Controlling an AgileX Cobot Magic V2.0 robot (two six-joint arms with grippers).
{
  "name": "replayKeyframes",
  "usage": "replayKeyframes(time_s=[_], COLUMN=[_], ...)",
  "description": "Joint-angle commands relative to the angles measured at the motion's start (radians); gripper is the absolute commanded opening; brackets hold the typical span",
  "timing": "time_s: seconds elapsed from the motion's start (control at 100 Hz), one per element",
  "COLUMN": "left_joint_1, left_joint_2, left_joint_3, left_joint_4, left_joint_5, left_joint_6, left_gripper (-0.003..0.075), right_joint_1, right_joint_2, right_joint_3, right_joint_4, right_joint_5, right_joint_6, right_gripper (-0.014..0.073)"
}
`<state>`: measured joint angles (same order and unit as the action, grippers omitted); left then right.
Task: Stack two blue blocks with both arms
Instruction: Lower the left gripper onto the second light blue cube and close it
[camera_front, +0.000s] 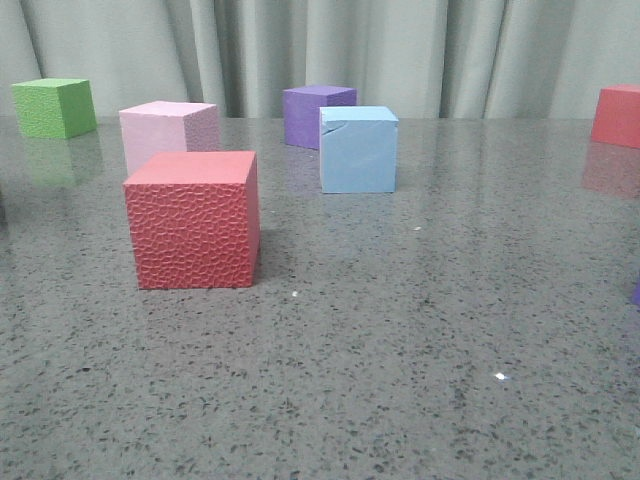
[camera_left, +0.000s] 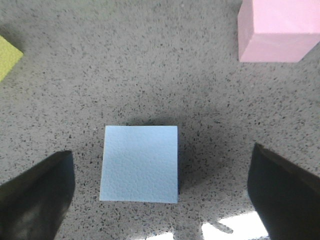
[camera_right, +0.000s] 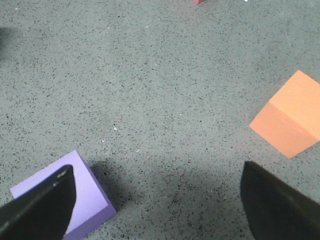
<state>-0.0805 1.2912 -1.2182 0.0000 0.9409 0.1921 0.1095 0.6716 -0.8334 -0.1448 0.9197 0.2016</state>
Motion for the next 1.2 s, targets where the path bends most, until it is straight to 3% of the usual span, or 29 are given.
replayKeyframes(time_s=[0.0,1.19], left_joint_1=[0.003,0.006], left_joint_2=[0.009,0.147], left_joint_3=[-0.040,-0.038], left_joint_4=[0.000,0.032], left_joint_5=[-0.035,-0.033], left_joint_6=[0.013,0.015], left_gripper=[0.0673,0.0673], right_joint_1=[-0.007,-0.007], right_joint_2=[-0.004,-0.004], right_joint_3=[-0.023,-0.023], right_joint_4=[-0.021,-0.021], right_joint_5=[-0.070,-0.068], right_joint_6=[-0.010,-0.010], right_gripper=[0.0655,0.0655])
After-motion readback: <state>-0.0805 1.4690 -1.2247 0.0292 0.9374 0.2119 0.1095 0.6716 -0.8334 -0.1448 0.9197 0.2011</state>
